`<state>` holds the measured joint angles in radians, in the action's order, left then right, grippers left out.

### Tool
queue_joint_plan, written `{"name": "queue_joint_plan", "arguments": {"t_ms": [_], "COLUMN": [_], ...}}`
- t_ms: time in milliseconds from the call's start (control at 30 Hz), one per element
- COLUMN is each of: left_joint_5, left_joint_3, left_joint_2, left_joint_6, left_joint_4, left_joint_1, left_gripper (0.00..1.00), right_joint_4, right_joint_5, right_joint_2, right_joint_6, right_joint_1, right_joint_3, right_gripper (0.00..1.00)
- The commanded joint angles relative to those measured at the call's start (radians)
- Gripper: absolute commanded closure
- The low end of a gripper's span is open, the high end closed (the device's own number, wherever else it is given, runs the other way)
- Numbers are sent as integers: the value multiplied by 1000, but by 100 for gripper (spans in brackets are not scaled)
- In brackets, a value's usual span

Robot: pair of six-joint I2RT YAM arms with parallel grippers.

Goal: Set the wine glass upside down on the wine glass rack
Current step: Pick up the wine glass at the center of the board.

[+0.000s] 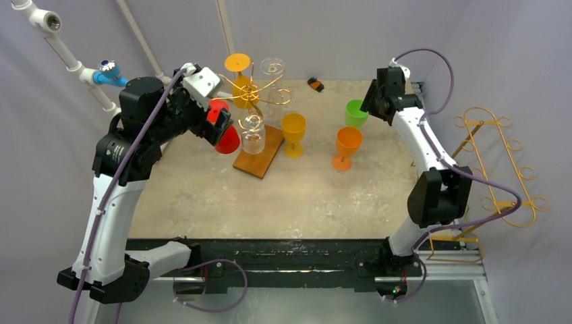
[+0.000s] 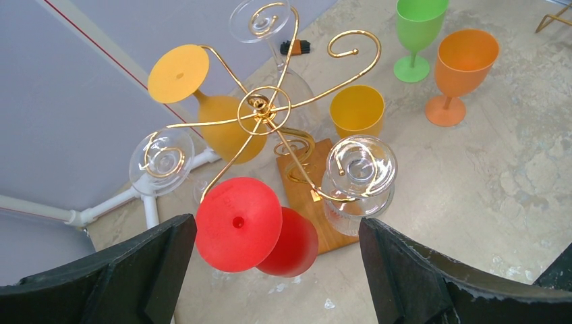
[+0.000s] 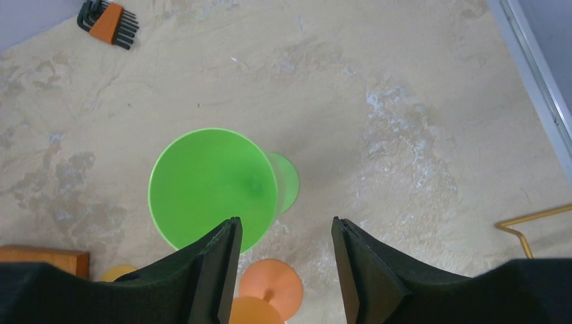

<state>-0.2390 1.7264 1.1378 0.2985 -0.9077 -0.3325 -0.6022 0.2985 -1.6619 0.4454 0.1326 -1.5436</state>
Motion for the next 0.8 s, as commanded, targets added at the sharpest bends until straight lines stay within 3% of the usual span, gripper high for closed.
{"name": "queue_joint_plan", "arguments": {"t_ms": [0, 133, 233, 400, 567, 767], "left_joint_5": [22, 15, 12, 8, -7, -32], "left_joint_3": [40, 40, 40, 43, 49, 51], "left_joint_2": [2, 4, 0, -3, -1, 2], "left_joint_6": [-34, -39, -39, -40, -49, -66], "left_joint_4": [-28, -34, -37, -40, -43, -39], "left_joint_1": [0, 0, 0, 0, 0, 0], "left_gripper": [0, 0, 0, 0, 0, 0], "right_joint_4": [26, 36, 39, 37, 31, 33], "right_joint_5": [11, -4, 0, -4, 18, 35], "right_joint_2": [-49, -104, -140, -158, -95, 53], "right_joint_6": [9, 14, 15, 20, 23, 33], "right_joint_1": [-7, -11, -14, -24, -23, -24], "right_joint_3": [-62, -65, -64, -88, -144, -220], "right_gripper": [41, 44, 52, 71, 100, 100]}}
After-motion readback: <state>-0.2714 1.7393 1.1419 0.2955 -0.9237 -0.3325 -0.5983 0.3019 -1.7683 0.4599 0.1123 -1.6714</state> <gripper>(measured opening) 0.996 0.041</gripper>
